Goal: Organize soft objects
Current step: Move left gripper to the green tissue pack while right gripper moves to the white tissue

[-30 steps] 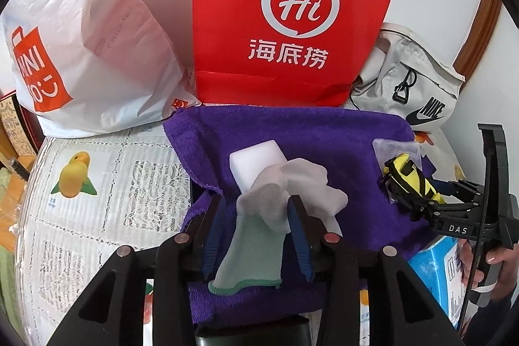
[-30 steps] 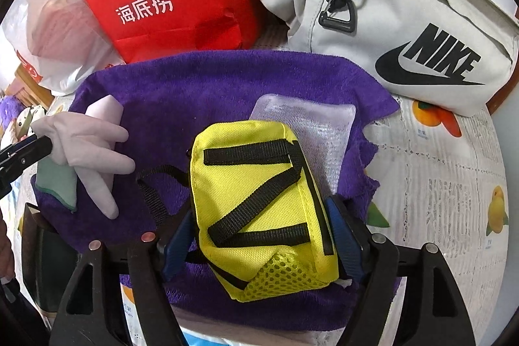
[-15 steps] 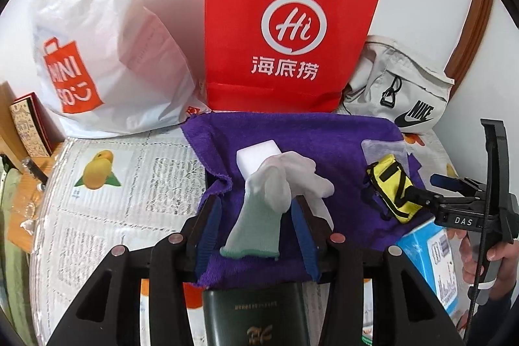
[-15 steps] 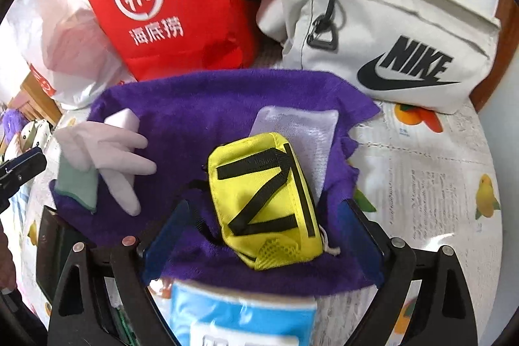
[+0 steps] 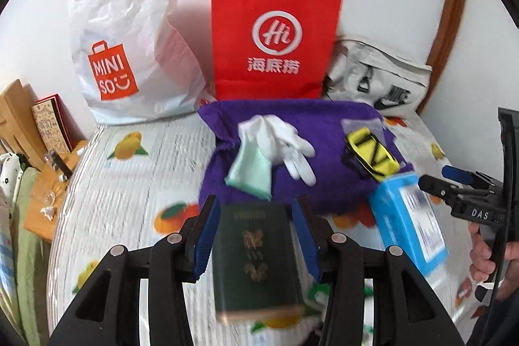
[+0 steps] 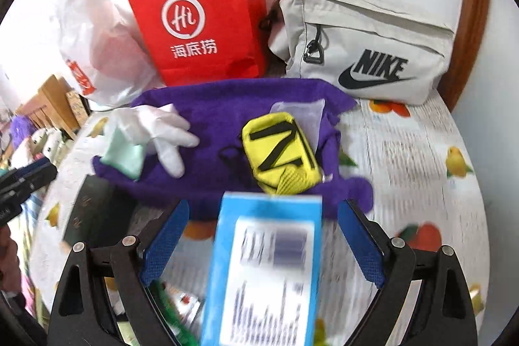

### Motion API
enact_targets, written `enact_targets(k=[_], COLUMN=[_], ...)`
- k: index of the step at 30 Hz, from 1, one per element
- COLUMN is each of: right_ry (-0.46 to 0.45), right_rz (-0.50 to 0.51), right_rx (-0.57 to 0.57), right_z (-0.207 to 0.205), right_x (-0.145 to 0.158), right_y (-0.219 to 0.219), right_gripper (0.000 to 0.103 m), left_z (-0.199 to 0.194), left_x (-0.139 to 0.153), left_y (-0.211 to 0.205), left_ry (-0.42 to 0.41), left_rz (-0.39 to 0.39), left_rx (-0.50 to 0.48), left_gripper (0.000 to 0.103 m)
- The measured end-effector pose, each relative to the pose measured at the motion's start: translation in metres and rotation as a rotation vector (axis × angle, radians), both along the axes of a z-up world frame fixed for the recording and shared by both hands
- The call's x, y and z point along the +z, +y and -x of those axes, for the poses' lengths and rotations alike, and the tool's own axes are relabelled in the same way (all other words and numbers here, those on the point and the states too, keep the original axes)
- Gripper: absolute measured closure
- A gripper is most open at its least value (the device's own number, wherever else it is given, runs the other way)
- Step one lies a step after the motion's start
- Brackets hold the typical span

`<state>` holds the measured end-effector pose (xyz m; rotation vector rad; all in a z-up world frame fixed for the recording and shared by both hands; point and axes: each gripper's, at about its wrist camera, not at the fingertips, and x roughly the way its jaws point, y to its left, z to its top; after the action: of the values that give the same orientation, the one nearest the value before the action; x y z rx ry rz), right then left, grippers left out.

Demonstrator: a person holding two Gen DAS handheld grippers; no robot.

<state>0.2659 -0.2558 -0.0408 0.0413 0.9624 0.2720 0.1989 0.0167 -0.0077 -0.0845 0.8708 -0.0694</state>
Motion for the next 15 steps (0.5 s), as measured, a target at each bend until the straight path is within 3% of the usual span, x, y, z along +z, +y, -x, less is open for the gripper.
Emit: enact_targets(k=[7, 15], right_ry=[-0.018, -0.032], right_rz=[-0.008, -0.035], right_rx=[0.013, 0.007], right_z=[0.059, 0.114], right_x=[0.004, -0.004], right_y=[-0.007, -0.015], right_gripper=[0.012, 0.012], left_z=[0.052, 0.098], left_x=[-0.002, -0.032], left_y=[-0.013, -0.031], left_ry=[0.007, 0.056], left_rz=[0.036, 0.013], left_rx=[-0.031, -0.088], left_gripper=[0.059, 0.055])
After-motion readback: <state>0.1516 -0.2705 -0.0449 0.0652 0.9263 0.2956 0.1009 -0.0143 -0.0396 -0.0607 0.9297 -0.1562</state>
